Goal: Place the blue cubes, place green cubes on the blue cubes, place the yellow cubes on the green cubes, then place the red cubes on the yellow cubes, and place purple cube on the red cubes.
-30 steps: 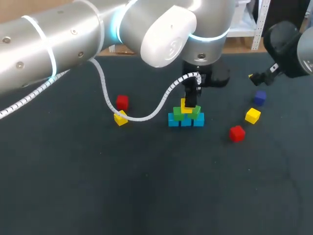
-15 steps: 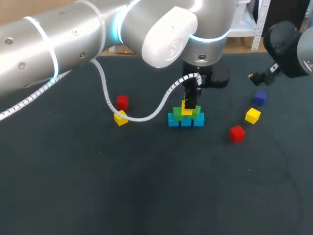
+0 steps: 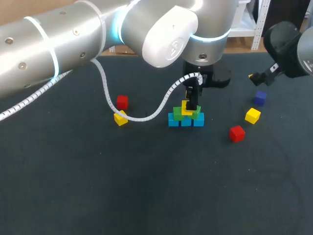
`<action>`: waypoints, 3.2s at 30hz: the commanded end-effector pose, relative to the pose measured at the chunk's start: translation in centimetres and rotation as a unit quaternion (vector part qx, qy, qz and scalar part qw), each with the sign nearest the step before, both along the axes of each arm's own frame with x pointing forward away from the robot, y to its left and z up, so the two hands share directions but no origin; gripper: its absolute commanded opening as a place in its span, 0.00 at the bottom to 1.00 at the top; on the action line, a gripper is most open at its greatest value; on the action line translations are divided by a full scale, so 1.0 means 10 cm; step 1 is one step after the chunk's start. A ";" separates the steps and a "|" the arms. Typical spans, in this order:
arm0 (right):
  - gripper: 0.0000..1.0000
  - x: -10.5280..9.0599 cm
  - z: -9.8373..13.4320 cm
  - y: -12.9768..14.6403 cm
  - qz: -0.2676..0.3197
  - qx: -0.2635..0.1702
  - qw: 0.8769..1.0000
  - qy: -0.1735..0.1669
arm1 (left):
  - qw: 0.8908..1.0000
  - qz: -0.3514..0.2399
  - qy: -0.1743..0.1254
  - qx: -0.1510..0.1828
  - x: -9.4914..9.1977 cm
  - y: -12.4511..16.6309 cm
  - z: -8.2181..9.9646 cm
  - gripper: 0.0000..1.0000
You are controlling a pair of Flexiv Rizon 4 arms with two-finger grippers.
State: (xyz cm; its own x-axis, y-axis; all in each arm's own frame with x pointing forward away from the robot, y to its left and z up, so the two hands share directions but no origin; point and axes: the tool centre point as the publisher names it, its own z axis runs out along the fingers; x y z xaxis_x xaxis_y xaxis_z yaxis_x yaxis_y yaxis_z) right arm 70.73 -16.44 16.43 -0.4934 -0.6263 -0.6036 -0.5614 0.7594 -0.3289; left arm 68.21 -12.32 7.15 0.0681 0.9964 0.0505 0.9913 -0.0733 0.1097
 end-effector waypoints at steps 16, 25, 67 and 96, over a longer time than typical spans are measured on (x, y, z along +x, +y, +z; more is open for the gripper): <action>1.00 -0.02 -0.02 0.00 -0.001 0.001 1.000 -0.006 | 0.999 -0.044 0.005 0.013 -0.04 -0.18 -0.22 1.00; 1.00 -0.02 -0.02 0.00 -0.001 0.001 1.000 -0.006 | 0.999 -0.032 -0.002 0.019 0.07 -0.18 -0.34 1.00; 1.00 -0.02 -0.02 0.00 -0.001 0.001 1.000 -0.006 | 0.999 -0.030 0.006 0.028 0.07 -0.13 -0.40 0.66; 1.00 -0.02 -0.02 0.00 -0.001 0.001 1.000 -0.006 | 0.999 -0.026 0.009 0.029 0.08 -0.14 -0.41 0.46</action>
